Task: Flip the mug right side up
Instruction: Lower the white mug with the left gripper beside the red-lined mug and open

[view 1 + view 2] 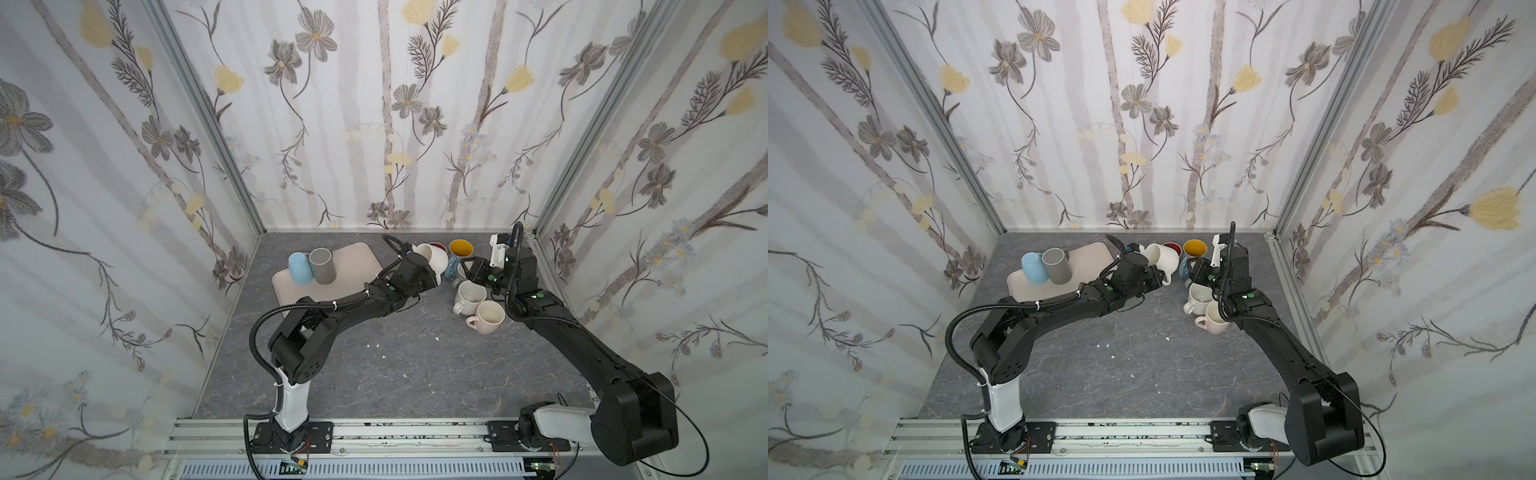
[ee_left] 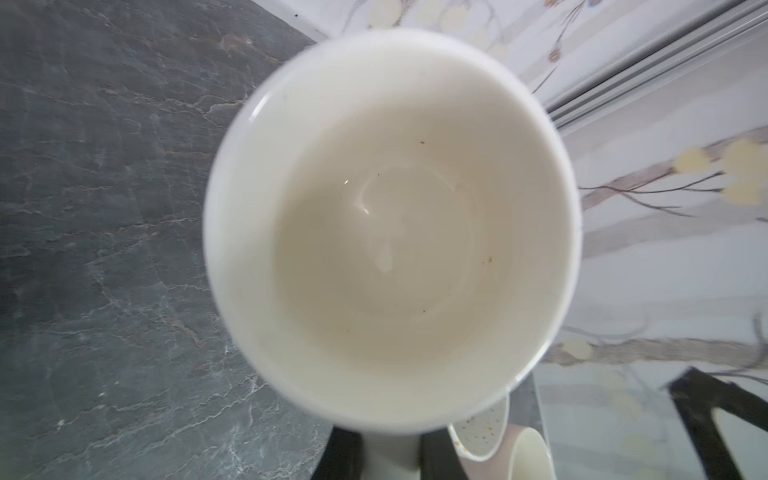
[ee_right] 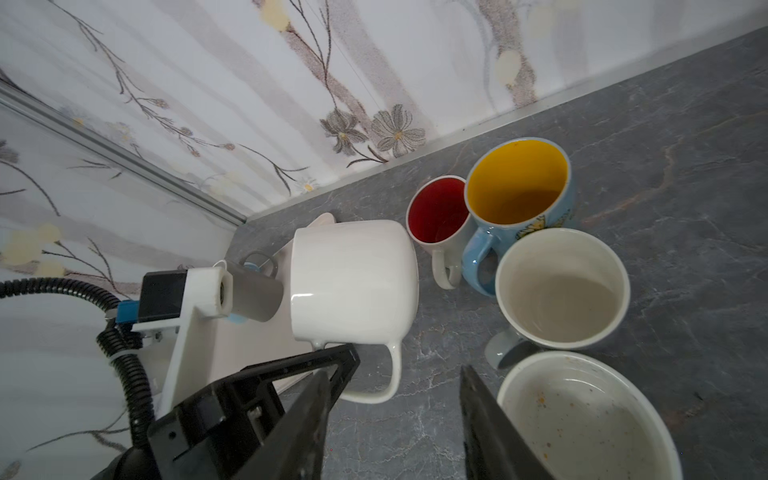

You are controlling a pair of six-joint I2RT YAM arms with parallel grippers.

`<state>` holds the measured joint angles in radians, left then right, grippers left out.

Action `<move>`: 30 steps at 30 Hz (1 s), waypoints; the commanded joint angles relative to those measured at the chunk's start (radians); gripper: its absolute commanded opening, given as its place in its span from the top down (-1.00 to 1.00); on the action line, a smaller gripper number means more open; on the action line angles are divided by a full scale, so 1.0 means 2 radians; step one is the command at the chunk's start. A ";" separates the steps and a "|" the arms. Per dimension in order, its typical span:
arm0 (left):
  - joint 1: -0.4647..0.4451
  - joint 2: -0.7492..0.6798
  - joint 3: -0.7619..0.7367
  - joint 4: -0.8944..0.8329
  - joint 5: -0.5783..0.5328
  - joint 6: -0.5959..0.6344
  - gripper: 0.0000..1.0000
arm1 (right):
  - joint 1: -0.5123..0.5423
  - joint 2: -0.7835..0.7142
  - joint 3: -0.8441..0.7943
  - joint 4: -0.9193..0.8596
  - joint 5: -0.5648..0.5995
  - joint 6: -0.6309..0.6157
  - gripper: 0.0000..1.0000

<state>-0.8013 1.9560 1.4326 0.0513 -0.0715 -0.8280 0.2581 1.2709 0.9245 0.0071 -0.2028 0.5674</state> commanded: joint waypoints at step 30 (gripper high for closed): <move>-0.060 0.157 0.206 -0.236 -0.125 0.010 0.55 | -0.045 -0.033 -0.041 -0.004 -0.018 -0.003 -0.03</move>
<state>-0.9211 2.2623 1.8206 -0.4377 -0.2779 -0.7933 0.1688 1.2098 0.8482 -0.0181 -0.2157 0.5671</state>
